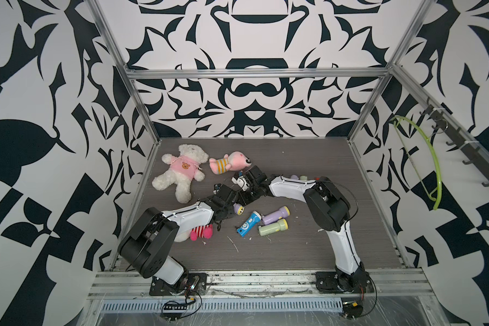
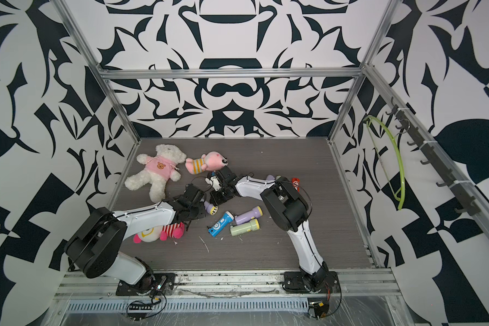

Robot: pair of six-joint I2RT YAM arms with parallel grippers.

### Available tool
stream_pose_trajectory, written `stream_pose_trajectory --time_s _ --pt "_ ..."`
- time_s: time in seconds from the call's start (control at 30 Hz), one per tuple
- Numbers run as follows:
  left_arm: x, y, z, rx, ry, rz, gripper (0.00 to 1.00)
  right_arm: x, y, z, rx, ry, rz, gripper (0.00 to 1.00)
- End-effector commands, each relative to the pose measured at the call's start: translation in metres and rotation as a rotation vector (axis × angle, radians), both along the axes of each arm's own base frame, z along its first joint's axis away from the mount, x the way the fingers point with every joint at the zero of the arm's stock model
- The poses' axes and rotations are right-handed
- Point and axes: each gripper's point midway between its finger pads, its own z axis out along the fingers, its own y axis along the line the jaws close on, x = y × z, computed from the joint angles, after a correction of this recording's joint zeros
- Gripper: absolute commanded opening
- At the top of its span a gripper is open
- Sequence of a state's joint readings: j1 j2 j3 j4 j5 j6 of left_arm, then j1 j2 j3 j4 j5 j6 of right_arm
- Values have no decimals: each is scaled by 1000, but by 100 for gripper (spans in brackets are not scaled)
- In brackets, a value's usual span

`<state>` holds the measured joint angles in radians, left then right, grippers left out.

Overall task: Close the plug at the bottom of the flashlight
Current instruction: Pick up the flashlight from the center of the board.

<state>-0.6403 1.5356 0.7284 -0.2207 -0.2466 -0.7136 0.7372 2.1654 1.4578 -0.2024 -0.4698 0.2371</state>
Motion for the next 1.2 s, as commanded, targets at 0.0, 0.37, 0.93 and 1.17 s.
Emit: stream_pose_trajectory --time_s 0.0,0.37,0.93,1.17 --pt "5 -4 3 5 4 -29 38 -10 2 24 54 -5 13 0" --pt "16 -2 20 0 -44 -9 62 -31 -14 23 45 30 6 0" --pt "28 -27 74 -132 -169 -107 64 -24 -51 95 6 -186 -71 0" --pt "41 -47 54 -120 -104 -165 65 -10 -108 118 -143 -307 -220 0"
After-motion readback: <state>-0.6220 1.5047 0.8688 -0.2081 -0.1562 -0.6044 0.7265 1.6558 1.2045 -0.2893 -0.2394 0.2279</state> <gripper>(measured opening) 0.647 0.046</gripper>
